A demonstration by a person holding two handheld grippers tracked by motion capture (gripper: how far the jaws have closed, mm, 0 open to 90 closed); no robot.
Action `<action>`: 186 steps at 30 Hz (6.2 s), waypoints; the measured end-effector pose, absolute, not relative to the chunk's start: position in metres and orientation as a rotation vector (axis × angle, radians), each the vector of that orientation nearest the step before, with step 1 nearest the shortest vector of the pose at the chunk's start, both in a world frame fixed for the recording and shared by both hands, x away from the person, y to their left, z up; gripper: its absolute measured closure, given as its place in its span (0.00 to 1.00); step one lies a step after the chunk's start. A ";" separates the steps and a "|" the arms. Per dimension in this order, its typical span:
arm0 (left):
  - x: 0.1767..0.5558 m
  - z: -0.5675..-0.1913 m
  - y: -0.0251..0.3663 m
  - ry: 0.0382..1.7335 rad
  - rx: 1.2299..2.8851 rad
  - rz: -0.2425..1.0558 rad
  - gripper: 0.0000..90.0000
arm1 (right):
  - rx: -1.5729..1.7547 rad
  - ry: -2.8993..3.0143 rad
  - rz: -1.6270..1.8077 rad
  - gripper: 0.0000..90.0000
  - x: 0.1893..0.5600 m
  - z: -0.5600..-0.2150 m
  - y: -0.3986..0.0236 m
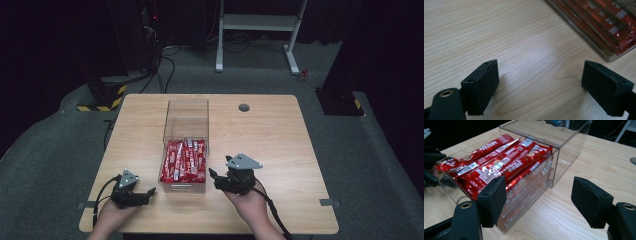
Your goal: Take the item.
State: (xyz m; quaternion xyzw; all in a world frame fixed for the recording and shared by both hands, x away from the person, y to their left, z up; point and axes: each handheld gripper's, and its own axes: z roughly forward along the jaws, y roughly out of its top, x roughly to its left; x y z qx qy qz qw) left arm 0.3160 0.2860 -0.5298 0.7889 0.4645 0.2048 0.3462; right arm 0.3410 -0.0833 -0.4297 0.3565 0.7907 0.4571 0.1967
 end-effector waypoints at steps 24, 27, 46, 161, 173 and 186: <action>0.316 -0.530 0.286 1.201 2.053 0.534 0.17 | 0.929 2.272 1.326 0.51 0.349 -0.425 -0.042; 0.316 -0.530 0.286 1.201 2.053 0.534 0.17 | 0.933 2.283 1.318 0.57 0.350 -0.429 -0.039; 0.315 -0.530 0.286 1.200 2.054 0.534 0.17 | 0.940 2.296 1.308 0.89 0.346 -0.441 -0.036; 0.315 -0.530 0.286 1.205 2.046 0.527 0.17 | 1.013 2.078 1.499 1.00 0.342 -0.430 -0.115; 0.315 -0.530 0.286 1.203 2.047 0.526 0.17 | 1.018 2.057 1.478 1.00 0.342 -0.427 -0.124; 0.315 -0.530 0.286 1.199 2.049 0.528 0.17 | 1.057 2.017 1.462 1.00 0.346 -0.425 -0.140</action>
